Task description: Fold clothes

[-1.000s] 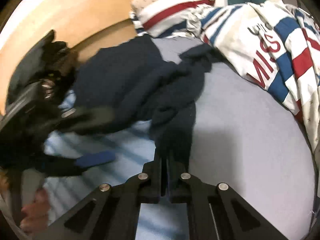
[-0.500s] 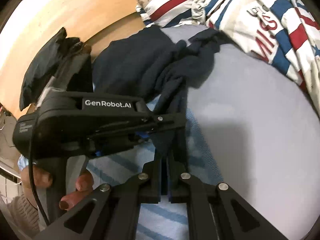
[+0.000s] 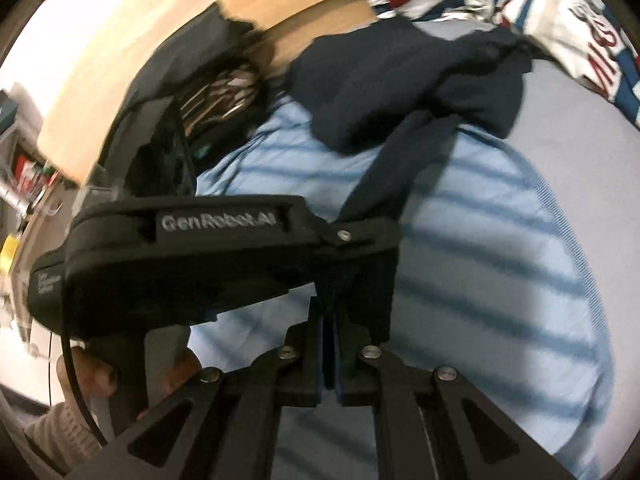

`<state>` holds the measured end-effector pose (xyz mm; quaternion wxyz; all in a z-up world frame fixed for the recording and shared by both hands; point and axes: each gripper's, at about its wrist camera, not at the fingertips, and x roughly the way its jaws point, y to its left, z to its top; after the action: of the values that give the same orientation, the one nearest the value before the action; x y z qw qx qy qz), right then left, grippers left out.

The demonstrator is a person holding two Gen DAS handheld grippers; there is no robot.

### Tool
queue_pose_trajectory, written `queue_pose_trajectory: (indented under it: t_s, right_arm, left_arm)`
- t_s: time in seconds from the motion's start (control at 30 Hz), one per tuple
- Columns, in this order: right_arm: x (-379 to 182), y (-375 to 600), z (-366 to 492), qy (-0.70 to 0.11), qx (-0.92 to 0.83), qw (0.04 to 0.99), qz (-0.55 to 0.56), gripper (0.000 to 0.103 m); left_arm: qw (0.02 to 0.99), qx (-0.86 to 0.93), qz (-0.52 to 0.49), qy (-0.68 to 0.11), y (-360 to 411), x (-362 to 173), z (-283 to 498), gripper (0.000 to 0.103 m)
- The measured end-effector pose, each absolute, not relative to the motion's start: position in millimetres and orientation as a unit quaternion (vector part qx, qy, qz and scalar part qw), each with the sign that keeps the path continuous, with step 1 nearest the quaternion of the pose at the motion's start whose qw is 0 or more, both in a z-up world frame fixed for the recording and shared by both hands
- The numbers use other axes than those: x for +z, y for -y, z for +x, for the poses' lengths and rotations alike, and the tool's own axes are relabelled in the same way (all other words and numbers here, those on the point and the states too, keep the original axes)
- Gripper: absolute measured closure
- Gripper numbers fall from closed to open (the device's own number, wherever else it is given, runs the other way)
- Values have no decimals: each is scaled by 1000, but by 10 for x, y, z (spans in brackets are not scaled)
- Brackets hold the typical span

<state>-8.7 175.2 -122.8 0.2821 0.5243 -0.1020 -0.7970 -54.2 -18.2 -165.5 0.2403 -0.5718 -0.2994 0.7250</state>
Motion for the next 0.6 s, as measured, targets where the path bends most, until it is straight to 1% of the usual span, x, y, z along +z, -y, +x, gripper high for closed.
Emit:
queue_pose_trajectory:
  t_s: [0.13,0.27,0.43,0.6]
  right_arm:
    - [-1019,-1489,305,78,-787,327,518,98]
    - [-879,-1202,733,23,-772,374,514,98]
    - [-824,-820,1213,-26,-743,432,510,98]
    - [-842,-438,1695,-80,-695,502,508,98]
  left_arm:
    - [219,738,-565,298,552,-1474,-141,95]
    - [187,760,-555,282,874,-1307,306,95]
    - [138,764,-540,325,1431,-1280,846,95]
    - [90,768,-532,345,1965,-1288,1402,95]
